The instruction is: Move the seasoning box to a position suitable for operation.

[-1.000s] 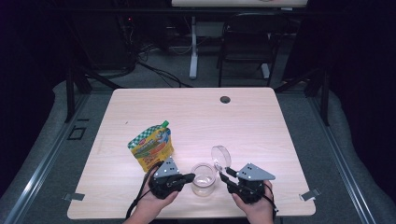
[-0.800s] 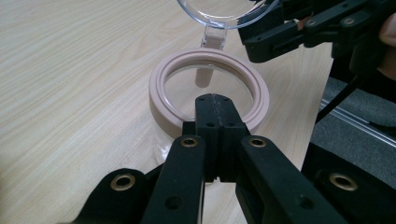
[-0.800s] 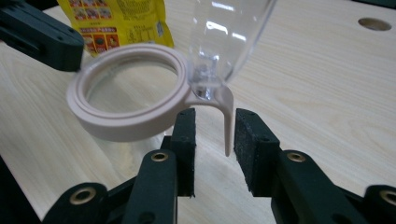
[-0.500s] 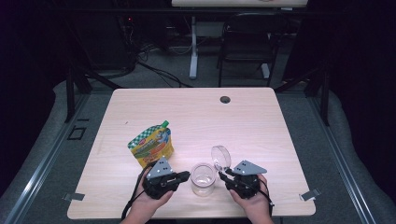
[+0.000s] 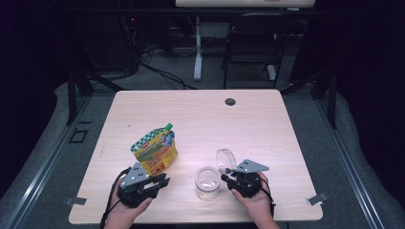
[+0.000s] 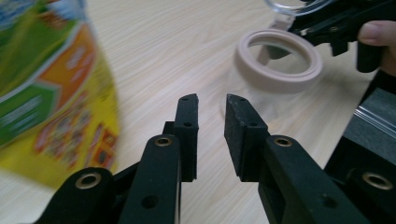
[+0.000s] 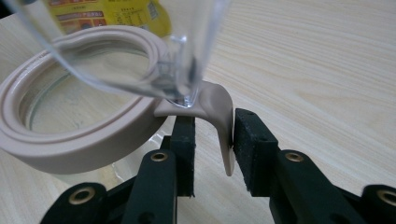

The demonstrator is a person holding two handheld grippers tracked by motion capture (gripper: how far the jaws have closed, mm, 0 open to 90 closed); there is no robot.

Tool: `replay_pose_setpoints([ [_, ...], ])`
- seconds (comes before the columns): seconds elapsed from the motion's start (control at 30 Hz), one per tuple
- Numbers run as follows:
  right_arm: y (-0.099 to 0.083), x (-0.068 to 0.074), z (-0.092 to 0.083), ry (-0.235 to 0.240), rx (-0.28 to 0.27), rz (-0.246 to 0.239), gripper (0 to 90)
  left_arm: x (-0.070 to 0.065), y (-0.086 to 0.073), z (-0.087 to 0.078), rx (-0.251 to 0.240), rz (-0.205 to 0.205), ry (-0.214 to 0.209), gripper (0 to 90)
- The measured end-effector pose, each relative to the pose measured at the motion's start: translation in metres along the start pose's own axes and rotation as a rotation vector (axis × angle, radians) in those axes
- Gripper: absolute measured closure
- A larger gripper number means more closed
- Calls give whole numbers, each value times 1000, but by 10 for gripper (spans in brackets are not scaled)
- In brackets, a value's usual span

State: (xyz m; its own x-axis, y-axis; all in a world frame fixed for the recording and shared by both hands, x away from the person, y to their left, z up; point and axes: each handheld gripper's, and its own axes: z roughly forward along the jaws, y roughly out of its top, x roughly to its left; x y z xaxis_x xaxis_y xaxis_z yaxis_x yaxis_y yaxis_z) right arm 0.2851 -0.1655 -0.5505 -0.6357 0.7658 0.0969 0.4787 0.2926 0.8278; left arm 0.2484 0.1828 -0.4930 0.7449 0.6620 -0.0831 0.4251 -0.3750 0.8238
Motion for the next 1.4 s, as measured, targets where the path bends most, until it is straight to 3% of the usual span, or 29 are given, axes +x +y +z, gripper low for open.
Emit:
replay_pose_setpoints([
  [0.03,0,0,0,-3,8,-6,696,8,-7,-7,-10,-26,30,730],
  [0.07,0,1,0,-5,6,-5,699,8,-7,-7,-10,-26,30,721],
  [0.1,0,0,0,-3,5,-3,706,17,-14,-13,-21,-52,55,711],
  [0.13,0,0,0,-3,5,-3,706,17,-14,-13,-21,-52,55,706],
  [0.2,-1,-2,-2,2,7,10,743,28,-21,-20,-47,-91,88,685],
  [0.33,-1,-3,-4,1,8,18,777,36,-22,-26,-85,-101,118,631],
  [0.37,-2,-4,-5,-1,11,17,804,41,-23,-29,-98,-111,147,618],
  [0.57,-2,-2,-7,-22,18,3,830,53,-29,-27,-101,-133,186,612],
  [0.77,-3,2,-8,-43,13,-6,836,67,-33,-17,-108,-170,187,552],
  [0.93,-5,4,-12,-52,19,-7,834,72,-32,-11,-117,-175,186,547],
  [1.13,-8,5,-16,-56,21,-2,830,80,-31,0,-103,-184,150,553],
  [1.23,-10,6,-19,-48,16,7,827,84,-31,9,-107,-198,111,553],
  [1.4,-14,5,-20,-40,15,13,803,89,-34,20,-85,-213,94,567],
])
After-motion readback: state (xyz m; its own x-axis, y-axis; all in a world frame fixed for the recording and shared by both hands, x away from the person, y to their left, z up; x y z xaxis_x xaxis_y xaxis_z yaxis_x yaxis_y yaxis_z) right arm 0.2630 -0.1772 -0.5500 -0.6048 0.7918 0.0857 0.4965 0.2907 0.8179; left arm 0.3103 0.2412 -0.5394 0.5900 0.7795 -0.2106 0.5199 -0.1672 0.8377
